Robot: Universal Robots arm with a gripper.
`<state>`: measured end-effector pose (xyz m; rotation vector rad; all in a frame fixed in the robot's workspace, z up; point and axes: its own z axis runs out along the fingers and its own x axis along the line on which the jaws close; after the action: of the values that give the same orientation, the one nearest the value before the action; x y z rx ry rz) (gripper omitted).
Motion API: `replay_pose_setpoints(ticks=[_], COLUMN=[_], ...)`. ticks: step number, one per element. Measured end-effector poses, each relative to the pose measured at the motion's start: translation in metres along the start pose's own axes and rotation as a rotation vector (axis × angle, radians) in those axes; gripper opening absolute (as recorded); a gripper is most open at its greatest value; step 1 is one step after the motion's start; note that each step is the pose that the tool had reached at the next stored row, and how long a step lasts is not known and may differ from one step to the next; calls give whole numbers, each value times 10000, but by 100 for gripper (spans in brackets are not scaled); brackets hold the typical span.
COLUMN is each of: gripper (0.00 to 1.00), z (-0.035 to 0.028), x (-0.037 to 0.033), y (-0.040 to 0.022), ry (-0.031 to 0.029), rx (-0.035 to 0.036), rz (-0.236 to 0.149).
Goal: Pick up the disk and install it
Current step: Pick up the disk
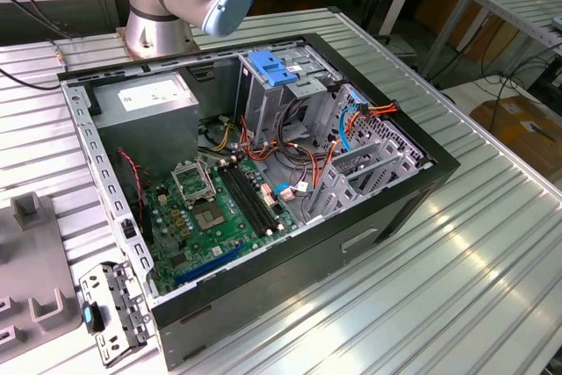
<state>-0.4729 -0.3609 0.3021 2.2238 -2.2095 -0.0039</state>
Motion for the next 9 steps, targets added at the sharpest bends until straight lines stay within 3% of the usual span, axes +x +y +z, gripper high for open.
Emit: replay_pose_setpoints(ticks=[5, 9], gripper=[60, 60], z=[16, 27], x=[2, 23], y=[0, 1], ry=[0, -45], rx=[-3, 5], rz=[51, 51])
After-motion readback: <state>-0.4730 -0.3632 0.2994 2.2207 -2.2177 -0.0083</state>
